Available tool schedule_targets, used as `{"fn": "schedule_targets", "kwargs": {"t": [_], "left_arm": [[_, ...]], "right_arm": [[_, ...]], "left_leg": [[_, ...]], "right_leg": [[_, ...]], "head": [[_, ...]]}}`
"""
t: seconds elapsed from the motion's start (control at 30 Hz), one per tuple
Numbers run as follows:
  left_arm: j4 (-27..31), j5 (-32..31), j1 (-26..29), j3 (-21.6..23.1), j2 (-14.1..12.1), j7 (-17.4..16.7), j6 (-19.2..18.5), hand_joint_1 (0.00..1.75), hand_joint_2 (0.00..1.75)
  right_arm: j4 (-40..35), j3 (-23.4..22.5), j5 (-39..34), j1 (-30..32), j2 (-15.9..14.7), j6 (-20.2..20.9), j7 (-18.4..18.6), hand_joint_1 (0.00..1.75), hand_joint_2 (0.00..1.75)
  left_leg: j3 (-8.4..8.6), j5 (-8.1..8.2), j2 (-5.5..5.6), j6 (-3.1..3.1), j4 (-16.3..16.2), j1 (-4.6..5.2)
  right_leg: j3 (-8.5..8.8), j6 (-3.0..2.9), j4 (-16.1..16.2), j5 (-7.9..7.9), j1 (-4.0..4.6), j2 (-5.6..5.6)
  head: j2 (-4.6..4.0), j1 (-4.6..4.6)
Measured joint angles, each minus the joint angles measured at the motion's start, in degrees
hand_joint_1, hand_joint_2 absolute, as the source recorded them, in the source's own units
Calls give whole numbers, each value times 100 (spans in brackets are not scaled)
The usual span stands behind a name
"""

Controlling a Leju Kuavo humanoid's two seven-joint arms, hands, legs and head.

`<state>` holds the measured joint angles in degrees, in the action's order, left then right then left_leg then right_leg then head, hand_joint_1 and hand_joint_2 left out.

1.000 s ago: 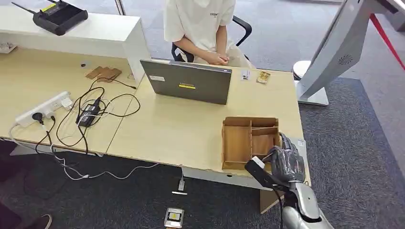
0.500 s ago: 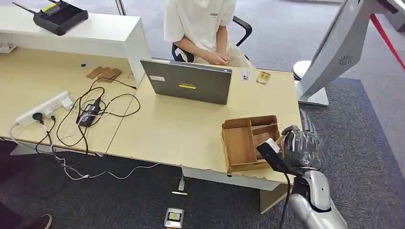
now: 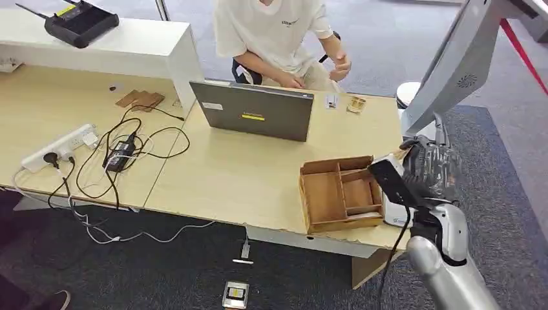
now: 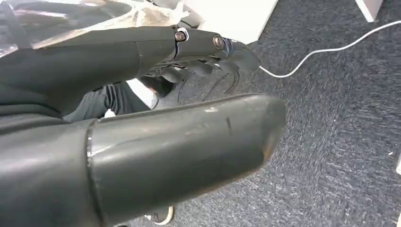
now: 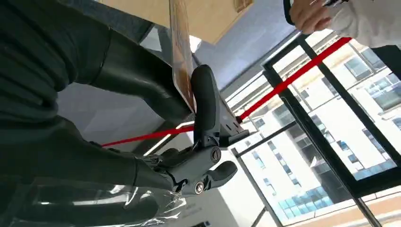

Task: Pass the card to the sensor for recognition and then transmit it.

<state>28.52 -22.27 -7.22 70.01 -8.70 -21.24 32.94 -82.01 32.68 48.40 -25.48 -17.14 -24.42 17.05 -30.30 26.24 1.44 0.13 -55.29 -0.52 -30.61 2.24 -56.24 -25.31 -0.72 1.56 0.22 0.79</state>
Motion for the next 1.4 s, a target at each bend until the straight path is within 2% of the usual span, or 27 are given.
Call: {"fn": "schedule_targets", "kwargs": {"t": [0.3,0.33,0.37,0.4,0.57,0.8,0.83,0.9,0.93,0.97,1.0,1.03,1.27,1.4], "left_arm": [[2,-37,-14,2,0,0,-28,0,0],[2,-101,-45,2,-2,0,-103,0,0],[7,-297,-137,4,-4,0,-280,0,0],[33,-610,-296,4,-4,0,-505,0,0],[42,-806,-369,0,0,28,-596,0,0],[42,-815,-383,-11,2,131,-590,0,0],[42,-815,-381,-13,2,142,-590,0,0],[42,-822,-381,-24,2,153,-588,0,0],[42,-828,-380,-39,2,164,-588,0,0],[42,-833,-379,-50,2,173,-590,0,0],[42,-839,-379,-59,2,181,-592,0,0],[39,-841,-379,-63,2,192,-592,0,0],[37,-887,-376,-120,2,205,-594,0,0],[33,-929,-350,-184,2,205,-594,0,0]], "right_arm": [[101,22,-101,-106,31,59,-24,175,175],[324,57,-243,-325,81,149,-72,175,175],[744,105,-569,-796,206,442,-199,175,175],[1817,300,-820,-1768,512,628,-413,175,175],[2738,406,-1126,-2414,800,698,-426,175,175],[3779,522,-1211,-2850,1154,621,-444,175,175],[3887,533,-1233,-2871,1200,597,-464,162,175],[4079,560,-1244,-2908,1281,569,-494,157,175],[4183,575,-1240,-2927,1322,549,-509,140,175],[4265,584,-1237,-2938,1349,525,-514,103,175],[4344,603,-1222,-2948,1381,501,-518,47,175],[4422,625,-1222,-2954,1403,481,-525,0,175],[4638,686,-1261,-2958,1471,352,-533,0,175],[4737,723,-1299,-2957,1478,33,-656,0,175]], "left_leg": [[-1,0,1,0,0,0],[-3,-2,-2,-2,0,0],[-8,-6,1,-2,0,0],[-16,-18,9,-1,-1,0],[-18,-19,14,-2,-1,-1],[-18,-19,11,-2,-1,-1],[-18,-19,11,-2,-1,-1],[-17,-19,10,-2,-1,-1],[-17,-19,11,-2,-1,-1],[-18,-19,11,-2,-1,-1],[-18,-19,11,-2,-1,-1],[-17,-19,10,-2,-1,-1],[-17,-19,10,-2,-2,-1],[-17,-19,9,-2,-2,-1]], "right_leg": [[0,0,-1,0,0,0],[-2,-2,-3,3,-1,0],[-1,-1,-4,5,0,-1],[-15,-5,-8,12,0,-4],[-16,-5,-9,12,1,-7],[-17,-5,-8,11,2,-5],[-18,-5,-8,11,2,-6],[-17,-5,-8,12,2,-5],[-17,-5,-8,12,2,-6],[-17,-5,-7,11,2,-6],[-17,-5,-7,12,2,-6],[-17,-5,-8,12,2,-6],[-18,-5,-7,12,1,-6],[-18,-5,-6,12,1,-5]], "head": [[0,0],[0,-4],[0,-4],[0,2],[0,-2],[0,0],[0,-2],[0,-2],[0,0],[0,-2],[0,0],[0,-2],[0,-2],[0,-2]]}}
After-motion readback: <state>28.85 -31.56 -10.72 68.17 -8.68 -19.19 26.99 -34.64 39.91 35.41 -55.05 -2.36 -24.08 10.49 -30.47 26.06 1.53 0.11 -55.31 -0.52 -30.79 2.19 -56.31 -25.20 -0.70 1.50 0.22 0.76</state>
